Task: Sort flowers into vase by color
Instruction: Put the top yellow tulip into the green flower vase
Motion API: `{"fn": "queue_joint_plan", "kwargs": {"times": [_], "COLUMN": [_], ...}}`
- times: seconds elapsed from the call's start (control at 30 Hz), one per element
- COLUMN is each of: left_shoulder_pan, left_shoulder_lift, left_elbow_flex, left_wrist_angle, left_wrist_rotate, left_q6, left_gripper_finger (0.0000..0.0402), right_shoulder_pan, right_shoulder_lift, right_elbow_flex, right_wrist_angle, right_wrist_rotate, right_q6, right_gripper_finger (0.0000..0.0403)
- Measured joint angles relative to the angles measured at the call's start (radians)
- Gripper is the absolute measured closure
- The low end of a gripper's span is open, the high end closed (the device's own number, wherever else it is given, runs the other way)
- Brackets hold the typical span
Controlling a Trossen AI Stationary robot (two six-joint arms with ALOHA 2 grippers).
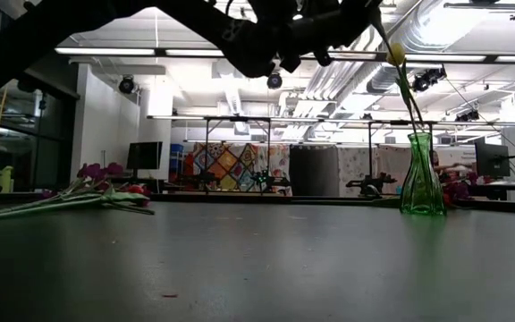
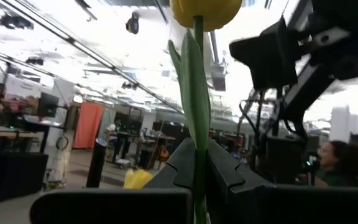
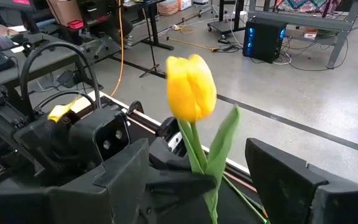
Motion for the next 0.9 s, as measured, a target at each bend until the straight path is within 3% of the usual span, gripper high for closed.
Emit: {"fn": "queue_joint_plan", "kwargs": {"times": [0.4, 0.53, 0.9], "left_shoulder_pan": [-0.001, -0.001, 0.011], "left_shoulder_lift": [-0.001, -0.001, -0.001], "left_elbow_flex": [0.0, 0.0, 0.0], "left_wrist_angle": [-0.154, -0.168, -0.288], "left_wrist_rotate": [0.008, 0.004, 0.145], "left_q6": [0.057, -0.057, -0.125], "left_gripper_finger": [0.0401, 0.0394, 0.0312], "right_shoulder_pan": [0.0, 0.0, 0.0], "right_shoulder_lift": [0.0, 0.0, -0.003], "right_elbow_flex": [0.0, 0.0, 0.0], "right_wrist_angle": [0.0, 0.0, 0.001], "right_wrist_rotate": [0.0, 0.0, 0.01], "right_q6": [-0.022, -0.03, -0.058], "right_gripper_finger": [0.0149, 0.0149, 0.0149]}}
